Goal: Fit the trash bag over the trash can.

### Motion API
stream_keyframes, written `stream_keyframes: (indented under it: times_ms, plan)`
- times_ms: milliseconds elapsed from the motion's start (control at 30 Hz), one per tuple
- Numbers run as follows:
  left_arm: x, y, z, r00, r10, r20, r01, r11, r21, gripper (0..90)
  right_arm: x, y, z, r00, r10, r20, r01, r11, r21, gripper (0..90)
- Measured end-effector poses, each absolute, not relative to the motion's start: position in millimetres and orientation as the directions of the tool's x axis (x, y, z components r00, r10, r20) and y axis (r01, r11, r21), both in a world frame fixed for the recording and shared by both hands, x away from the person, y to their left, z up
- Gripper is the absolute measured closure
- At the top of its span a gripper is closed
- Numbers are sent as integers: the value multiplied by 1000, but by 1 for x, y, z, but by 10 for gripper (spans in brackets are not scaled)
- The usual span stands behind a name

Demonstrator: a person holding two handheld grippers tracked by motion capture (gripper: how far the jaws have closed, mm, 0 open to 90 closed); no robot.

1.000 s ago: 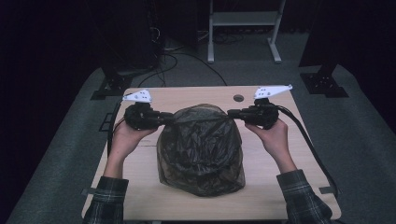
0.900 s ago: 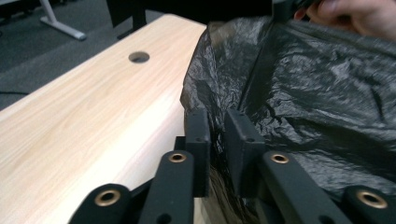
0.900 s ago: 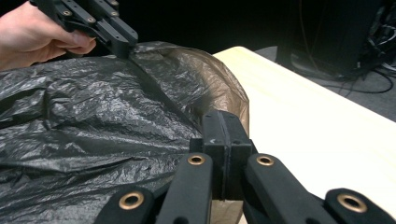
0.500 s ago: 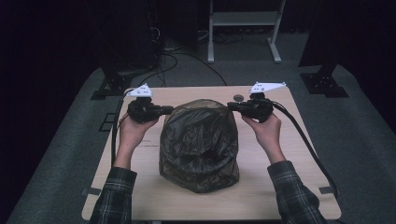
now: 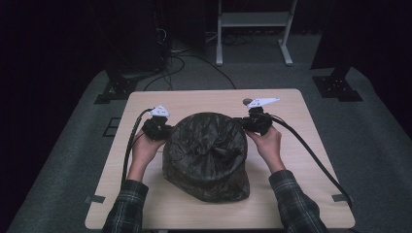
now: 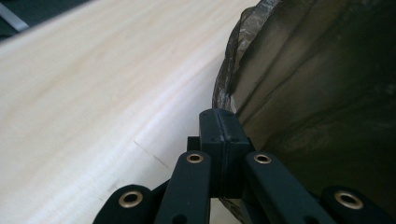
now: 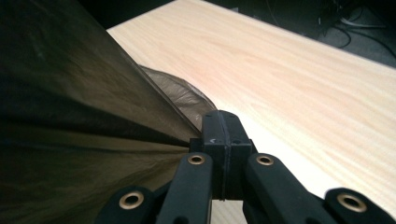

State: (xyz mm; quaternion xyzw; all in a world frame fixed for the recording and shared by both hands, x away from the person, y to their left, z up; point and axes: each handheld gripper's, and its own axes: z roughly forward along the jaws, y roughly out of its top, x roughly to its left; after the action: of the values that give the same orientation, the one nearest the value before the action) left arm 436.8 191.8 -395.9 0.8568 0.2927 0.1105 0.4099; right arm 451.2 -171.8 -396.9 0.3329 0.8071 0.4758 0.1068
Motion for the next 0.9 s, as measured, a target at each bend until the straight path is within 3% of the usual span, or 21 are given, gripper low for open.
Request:
stream_keyframes:
  times_ms: [367, 400, 433, 467, 500, 533, 633, 667, 767, 900]
  plan:
    - [435, 198, -420, 792, 602, -97, 451, -472, 758, 899, 453, -167, -421, -751, 639, 164, 474, 349, 808, 897]
    - [435, 200, -417, 788, 607, -100, 449, -456, 768, 811, 454, -169, -417, -745, 645, 171, 475, 332, 815, 757]
    - [433, 203, -414, 785, 611, -102, 443, -439, 782, 726, 454, -172, -414, -741, 647, 179, 477, 319, 819, 708]
    - [432, 205, -410, 779, 618, -111, 444, -418, 792, 726, 454, -172, -414, -741, 647, 179, 477, 319, 819, 708]
    - [431, 208, -406, 778, 618, -117, 442, -405, 800, 628, 454, -177, -405, -736, 649, 193, 476, 293, 830, 604]
    - [429, 211, -403, 778, 616, -120, 438, -396, 807, 628, 454, -177, -405, -736, 649, 193, 476, 293, 830, 604]
    - [421, 218, -392, 779, 614, -125, 429, -377, 821, 436, 450, -188, -388, -728, 656, 200, 469, 263, 843, 473]
    - [417, 220, -389, 777, 618, -116, 425, -379, 822, 436, 450, -188, -388, -728, 656, 200, 469, 263, 843, 473]
    - [405, 228, -383, 780, 616, -109, 415, -379, 828, 242, 440, -196, -371, -742, 646, 180, 431, 254, 866, 354]
    - [385, 242, -380, 790, 606, -91, 400, -398, 826, 134, 432, -203, -357, -748, 640, 174, 404, 231, 885, 275]
